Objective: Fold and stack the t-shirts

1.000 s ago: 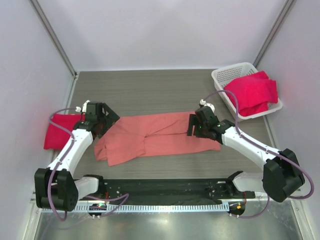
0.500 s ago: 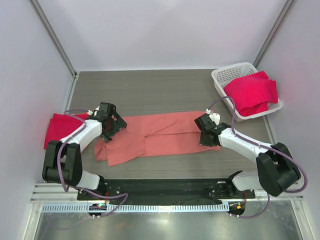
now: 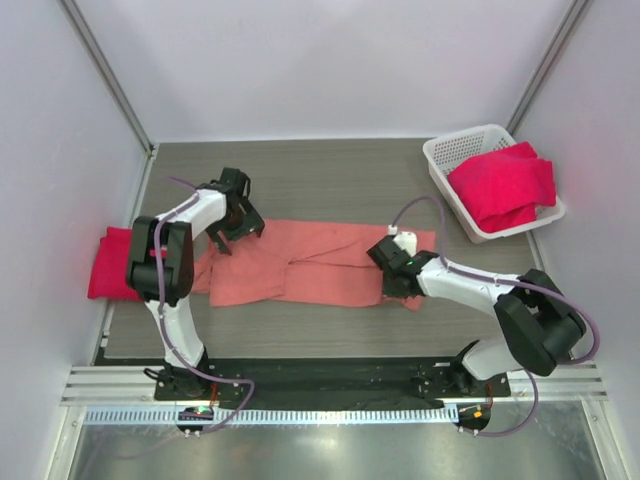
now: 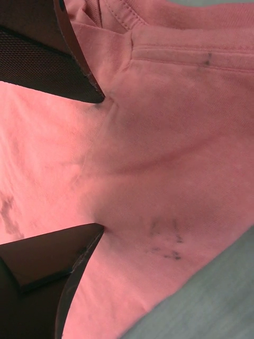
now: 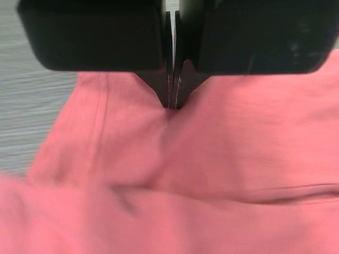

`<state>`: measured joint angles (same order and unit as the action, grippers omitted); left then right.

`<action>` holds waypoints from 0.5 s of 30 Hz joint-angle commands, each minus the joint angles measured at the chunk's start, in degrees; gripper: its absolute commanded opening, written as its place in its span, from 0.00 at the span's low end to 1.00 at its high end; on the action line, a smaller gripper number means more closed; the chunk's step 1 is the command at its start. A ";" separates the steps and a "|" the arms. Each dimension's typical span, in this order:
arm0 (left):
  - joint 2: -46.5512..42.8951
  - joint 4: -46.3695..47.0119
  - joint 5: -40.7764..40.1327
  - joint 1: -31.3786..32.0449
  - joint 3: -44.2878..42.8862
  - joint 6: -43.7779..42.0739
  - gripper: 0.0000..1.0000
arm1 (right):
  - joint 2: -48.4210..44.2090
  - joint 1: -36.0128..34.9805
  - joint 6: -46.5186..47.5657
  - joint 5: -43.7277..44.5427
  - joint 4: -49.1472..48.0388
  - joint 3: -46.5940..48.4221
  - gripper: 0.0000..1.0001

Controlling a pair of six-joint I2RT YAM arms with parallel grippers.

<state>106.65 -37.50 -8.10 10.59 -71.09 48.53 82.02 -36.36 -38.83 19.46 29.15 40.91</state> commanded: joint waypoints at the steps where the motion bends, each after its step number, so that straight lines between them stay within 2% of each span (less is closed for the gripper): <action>1: 8.91 -0.81 1.33 1.89 -9.80 -2.39 0.95 | 5.60 -10.00 -6.60 -7.60 -1.28 -1.89 0.01; 3: 12.69 -2.84 1.86 2.85 -15.19 -2.74 0.95 | 9.28 -14.94 -10.02 -8.91 -2.77 1.01 0.01; 4: 16.27 -3.46 2.90 3.12 -21.66 -3.09 0.94 | 10.61 -17.23 -11.17 -9.35 -3.30 2.50 0.01; 5: 18.13 -4.16 4.04 3.82 -24.77 -3.70 0.94 | 12.27 -21.87 -11.88 -9.18 -3.39 6.78 0.01; 7: 21.91 -5.04 5.98 4.61 -31.89 -4.32 0.89 | 17.54 -25.41 -12.58 -9.97 -3.57 11.72 0.01; 8: 25.41 -5.57 7.55 5.49 -38.79 -4.67 0.89 | 19.56 -28.30 -12.59 -10.41 -3.83 16.96 0.01; 10: 29.65 -5.39 7.92 6.63 -45.42 -4.68 0.86 | 24.75 -30.52 -11.80 -12.42 -4.45 22.17 0.01; 11: 33.93 -5.74 10.01 7.85 -53.11 -4.76 0.86 | 26.33 -31.05 -10.49 -13.56 -5.06 26.81 0.01; 13: 38.17 -5.83 11.08 9.00 -60.53 -4.68 0.86 | 28.54 -31.58 -8.82 -16.46 -5.24 30.62 0.04; 15: 44.50 -4.87 12.14 10.24 -69.65 -4.59 0.87 | 27.41 -30.71 -6.88 -16.04 -5.33 33.44 0.15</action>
<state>144.49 -43.27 -1.39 18.33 -131.31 44.45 109.69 -68.25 -47.33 7.49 22.96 71.18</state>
